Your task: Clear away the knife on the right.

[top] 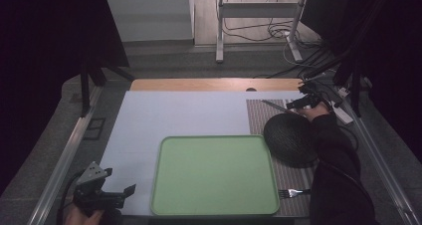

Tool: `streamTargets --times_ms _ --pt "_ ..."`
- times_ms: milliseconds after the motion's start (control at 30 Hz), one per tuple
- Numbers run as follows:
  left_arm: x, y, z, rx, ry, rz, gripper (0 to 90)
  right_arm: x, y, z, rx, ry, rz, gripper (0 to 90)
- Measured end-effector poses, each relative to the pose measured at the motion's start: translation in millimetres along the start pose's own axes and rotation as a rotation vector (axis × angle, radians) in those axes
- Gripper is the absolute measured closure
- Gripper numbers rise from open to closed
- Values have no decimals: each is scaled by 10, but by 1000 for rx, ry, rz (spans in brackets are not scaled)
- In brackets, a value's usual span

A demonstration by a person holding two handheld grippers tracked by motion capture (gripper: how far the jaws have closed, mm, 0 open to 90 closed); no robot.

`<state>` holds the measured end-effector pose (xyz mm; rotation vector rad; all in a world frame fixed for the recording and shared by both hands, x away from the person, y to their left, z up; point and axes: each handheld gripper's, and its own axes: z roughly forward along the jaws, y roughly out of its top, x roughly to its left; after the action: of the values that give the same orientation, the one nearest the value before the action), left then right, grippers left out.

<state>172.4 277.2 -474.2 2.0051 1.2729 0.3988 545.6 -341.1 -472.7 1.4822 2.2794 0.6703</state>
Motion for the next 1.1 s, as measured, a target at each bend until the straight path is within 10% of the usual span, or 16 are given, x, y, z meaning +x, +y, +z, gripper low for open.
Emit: streamTargets --times_ms 167,700,933,1100 --pt "4 -1 -2 0 -1 0 17 70 39 80 28 -7 -6 6" --pt "10 0 1 3 -1 -6 17 6 45 400 127 8 7 10" --pt "10 -1 2 2 -1 -8 17 -4 36 422 119 -7 -34 153" --pt "9 -2 0 4 0 -4 17 -55 18 312 111 19 -66 558"
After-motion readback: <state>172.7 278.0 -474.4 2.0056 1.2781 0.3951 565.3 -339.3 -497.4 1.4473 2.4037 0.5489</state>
